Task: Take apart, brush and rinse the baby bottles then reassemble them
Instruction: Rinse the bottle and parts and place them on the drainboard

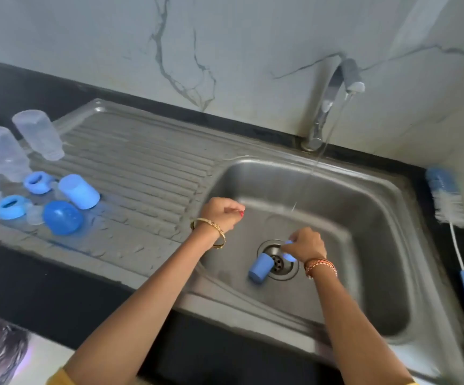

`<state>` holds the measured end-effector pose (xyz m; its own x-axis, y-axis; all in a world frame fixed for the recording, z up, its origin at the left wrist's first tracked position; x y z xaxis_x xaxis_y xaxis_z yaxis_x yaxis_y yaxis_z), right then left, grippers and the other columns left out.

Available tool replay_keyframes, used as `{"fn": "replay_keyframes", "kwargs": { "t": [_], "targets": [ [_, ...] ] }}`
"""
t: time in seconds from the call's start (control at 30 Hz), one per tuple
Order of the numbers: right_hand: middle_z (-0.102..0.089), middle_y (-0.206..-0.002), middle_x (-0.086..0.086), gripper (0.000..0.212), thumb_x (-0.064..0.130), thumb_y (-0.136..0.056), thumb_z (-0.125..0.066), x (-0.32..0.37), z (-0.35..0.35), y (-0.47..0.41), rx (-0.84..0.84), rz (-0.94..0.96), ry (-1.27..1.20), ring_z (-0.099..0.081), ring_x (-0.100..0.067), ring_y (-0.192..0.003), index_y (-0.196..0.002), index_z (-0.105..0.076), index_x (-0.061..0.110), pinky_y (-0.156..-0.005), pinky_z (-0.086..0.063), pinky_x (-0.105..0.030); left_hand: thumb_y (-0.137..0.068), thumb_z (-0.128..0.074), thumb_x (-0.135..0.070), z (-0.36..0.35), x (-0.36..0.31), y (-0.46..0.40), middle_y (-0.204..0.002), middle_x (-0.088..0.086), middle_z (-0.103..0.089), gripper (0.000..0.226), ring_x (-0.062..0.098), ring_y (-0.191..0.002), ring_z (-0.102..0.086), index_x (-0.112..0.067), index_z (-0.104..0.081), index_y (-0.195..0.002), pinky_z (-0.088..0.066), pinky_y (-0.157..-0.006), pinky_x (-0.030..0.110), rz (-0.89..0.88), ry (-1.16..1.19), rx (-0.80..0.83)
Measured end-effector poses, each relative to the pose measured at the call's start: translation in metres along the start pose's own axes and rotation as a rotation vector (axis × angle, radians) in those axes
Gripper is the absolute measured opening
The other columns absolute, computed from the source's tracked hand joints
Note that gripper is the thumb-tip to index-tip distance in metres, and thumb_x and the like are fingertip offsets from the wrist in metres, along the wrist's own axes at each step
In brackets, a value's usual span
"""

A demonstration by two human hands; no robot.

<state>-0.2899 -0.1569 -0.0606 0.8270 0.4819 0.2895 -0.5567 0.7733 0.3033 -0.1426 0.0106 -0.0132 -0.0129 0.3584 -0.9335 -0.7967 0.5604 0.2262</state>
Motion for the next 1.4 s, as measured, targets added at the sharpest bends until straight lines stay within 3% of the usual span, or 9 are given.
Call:
{"fn": "replay_keyframes", "kwargs": {
  "t": [0.1, 0.17, 0.33, 0.5, 0.63, 0.8, 1.0, 1.13, 1.4],
  "targets": [
    [-0.061, -0.119, -0.015, 0.042, 0.017, -0.074, -0.07, 0.038, 0.018, 0.005, -0.038, 0.065, -0.16, -0.056, -0.032, -0.111, -0.114, -0.063, 0.009, -0.086, -0.045, -0.031, -0.084, -0.062, -0.001, 0.031, -0.008, 0.001, -0.067, -0.004, -0.06, 0.018, -0.001, -0.051, -0.054, -0.002, -0.07, -0.1, -0.053, -0.069, 0.029, -0.051, -0.041, -0.056],
    [-0.062, -0.117, -0.011, 0.049, 0.016, -0.074, -0.071, 0.079, 0.045, 0.005, -0.11, 0.18, -0.285, -0.057, -0.029, -0.11, -0.121, -0.061, 0.013, -0.093, -0.043, -0.033, -0.083, -0.063, -0.001, 0.054, -0.025, 0.004, -0.074, 0.001, -0.065, 0.017, 0.004, -0.061, -0.056, -0.003, -0.071, -0.098, -0.053, -0.078, 0.033, -0.113, -0.054, -0.083],
    [-0.064, -0.09, 0.002, 0.033, 0.01, -0.073, -0.071, 0.179, 0.094, 0.028, -0.238, 0.425, -0.704, -0.063, -0.019, -0.086, -0.103, -0.07, 0.022, -0.087, -0.053, -0.039, -0.081, -0.065, -0.001, 0.124, -0.056, 0.008, -0.091, 0.004, -0.069, 0.015, -0.013, -0.059, -0.055, -0.009, -0.073, -0.092, -0.049, -0.079, 0.02, -0.308, -0.06, -0.195],
    [-0.059, -0.087, -0.001, 0.032, -0.007, -0.08, -0.061, 0.294, 0.062, 0.051, 0.169, 0.538, -1.096, -0.057, -0.01, -0.07, -0.108, -0.061, 0.008, -0.06, -0.052, -0.018, -0.083, -0.063, 0.002, 0.217, -0.046, 0.008, -0.079, -0.001, -0.066, 0.019, -0.015, -0.058, -0.056, -0.007, -0.07, -0.097, -0.045, -0.07, 0.006, -0.303, -0.001, -0.31],
    [-0.053, -0.099, -0.007, 0.041, -0.012, -0.075, -0.065, 0.37, 0.025, 0.052, 0.234, 0.566, -0.957, -0.054, -0.01, -0.069, -0.115, -0.06, 0.0, -0.056, -0.052, -0.016, -0.084, -0.063, -0.004, 0.282, -0.029, -0.003, -0.077, -0.005, -0.065, 0.017, -0.013, -0.061, -0.057, -0.016, -0.07, -0.094, -0.045, -0.072, 0.01, -0.231, -0.12, -0.39],
    [-0.062, -0.105, -0.009, 0.051, 0.008, -0.069, -0.078, 0.45, -0.016, 0.041, 0.102, 0.711, -0.447, -0.059, -0.02, -0.096, -0.116, -0.06, 0.006, -0.082, -0.044, -0.025, -0.085, -0.061, -0.008, 0.344, 0.001, -0.015, -0.1, 0.013, -0.07, 0.018, 0.026, -0.099, -0.063, -0.008, -0.072, -0.1, -0.045, -0.089, 0.026, -0.074, -0.342, -0.524],
    [-0.065, -0.114, -0.01, 0.05, 0.015, -0.07, -0.078, 0.52, -0.073, 0.038, 0.165, 0.938, -0.096, -0.059, -0.024, -0.105, -0.117, -0.063, 0.007, -0.087, -0.04, -0.025, -0.086, -0.059, -0.005, 0.368, 0.029, -0.029, -0.099, 0.021, -0.069, 0.018, 0.034, -0.098, -0.061, -0.001, -0.071, -0.099, -0.047, -0.09, 0.04, -0.002, -0.47, -0.461],
    [-0.066, -0.11, -0.015, 0.05, 0.014, -0.067, -0.081, 0.529, -0.091, 0.033, 0.181, 0.964, -0.131, -0.06, -0.028, -0.101, -0.111, -0.063, 0.0, -0.089, -0.043, -0.033, -0.087, -0.059, -0.005, 0.366, 0.034, -0.037, -0.102, 0.022, -0.067, 0.02, 0.031, -0.094, -0.06, 0.001, -0.069, -0.103, -0.046, -0.088, 0.037, 0.005, -0.557, -0.426],
    [-0.069, -0.104, -0.012, 0.052, 0.015, -0.063, -0.086, 0.532, -0.099, 0.03, 0.221, 0.98, -0.246, -0.063, -0.024, -0.094, -0.109, -0.064, 0.003, -0.083, -0.046, -0.026, -0.085, -0.063, -0.006, 0.365, 0.034, -0.039, -0.105, 0.02, -0.068, 0.024, 0.034, -0.098, -0.062, -0.001, -0.067, -0.108, -0.048, -0.088, 0.036, -0.024, -0.56, -0.474]
  ]
}}
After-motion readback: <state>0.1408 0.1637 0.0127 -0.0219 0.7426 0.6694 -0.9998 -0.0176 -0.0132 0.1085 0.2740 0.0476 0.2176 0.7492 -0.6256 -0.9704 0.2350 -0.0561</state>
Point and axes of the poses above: each hand's wrist, its own y-axis away from the middle knuckle, its own z-axis out of the back of the hand, x = y × z, the point moved 9 cm from there along -y, towards the middle knuckle
